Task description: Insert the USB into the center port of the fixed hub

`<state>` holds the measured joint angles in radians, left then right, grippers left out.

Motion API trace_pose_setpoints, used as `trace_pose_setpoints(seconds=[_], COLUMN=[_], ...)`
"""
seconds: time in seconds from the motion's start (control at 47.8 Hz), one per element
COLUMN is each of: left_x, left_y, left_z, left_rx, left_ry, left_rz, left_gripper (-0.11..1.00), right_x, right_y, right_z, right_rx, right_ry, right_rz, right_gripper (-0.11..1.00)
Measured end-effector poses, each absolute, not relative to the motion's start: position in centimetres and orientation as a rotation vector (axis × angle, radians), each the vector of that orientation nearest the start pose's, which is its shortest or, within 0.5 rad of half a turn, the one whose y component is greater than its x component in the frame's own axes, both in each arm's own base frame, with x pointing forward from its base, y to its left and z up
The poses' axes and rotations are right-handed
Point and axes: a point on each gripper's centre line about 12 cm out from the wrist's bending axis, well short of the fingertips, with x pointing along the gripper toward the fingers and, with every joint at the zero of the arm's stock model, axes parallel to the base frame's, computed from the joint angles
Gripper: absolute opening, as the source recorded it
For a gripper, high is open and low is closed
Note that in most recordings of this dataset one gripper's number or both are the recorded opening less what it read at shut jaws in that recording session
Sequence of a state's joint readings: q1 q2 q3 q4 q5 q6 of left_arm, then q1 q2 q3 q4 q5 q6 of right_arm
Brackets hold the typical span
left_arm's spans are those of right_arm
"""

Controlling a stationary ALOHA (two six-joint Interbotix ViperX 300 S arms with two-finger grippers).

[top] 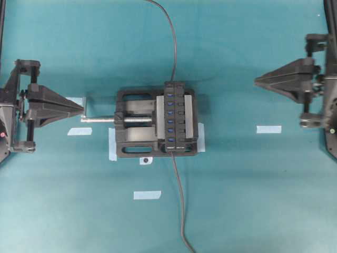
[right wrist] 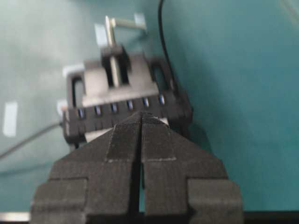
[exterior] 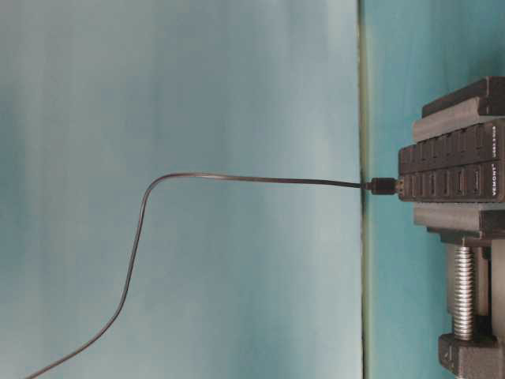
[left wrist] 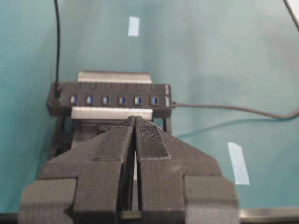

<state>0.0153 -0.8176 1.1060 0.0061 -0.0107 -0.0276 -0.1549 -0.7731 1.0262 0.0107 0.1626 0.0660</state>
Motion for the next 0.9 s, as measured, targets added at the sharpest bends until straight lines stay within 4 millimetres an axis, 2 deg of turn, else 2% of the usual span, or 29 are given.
trace_pose_setpoints(seconds=[0.398,0.9], left_x=[22.1,22.5], left_y=[0.3,0.3], left_z=[25.0,24.3], left_rx=[-0.033,-0.042], left_ry=[0.356,0.392], left_rz=[0.021,0.022], left_gripper=[0.0,0.0], right_x=[25.7,29.4], right_y=[-4.4,-5.9], right_z=[23.8,22.1], right_rx=[0.121,0.12], right_ry=[0.563,0.74], right_rz=[-0.186,-0.209], right_gripper=[-0.02,-0.02])
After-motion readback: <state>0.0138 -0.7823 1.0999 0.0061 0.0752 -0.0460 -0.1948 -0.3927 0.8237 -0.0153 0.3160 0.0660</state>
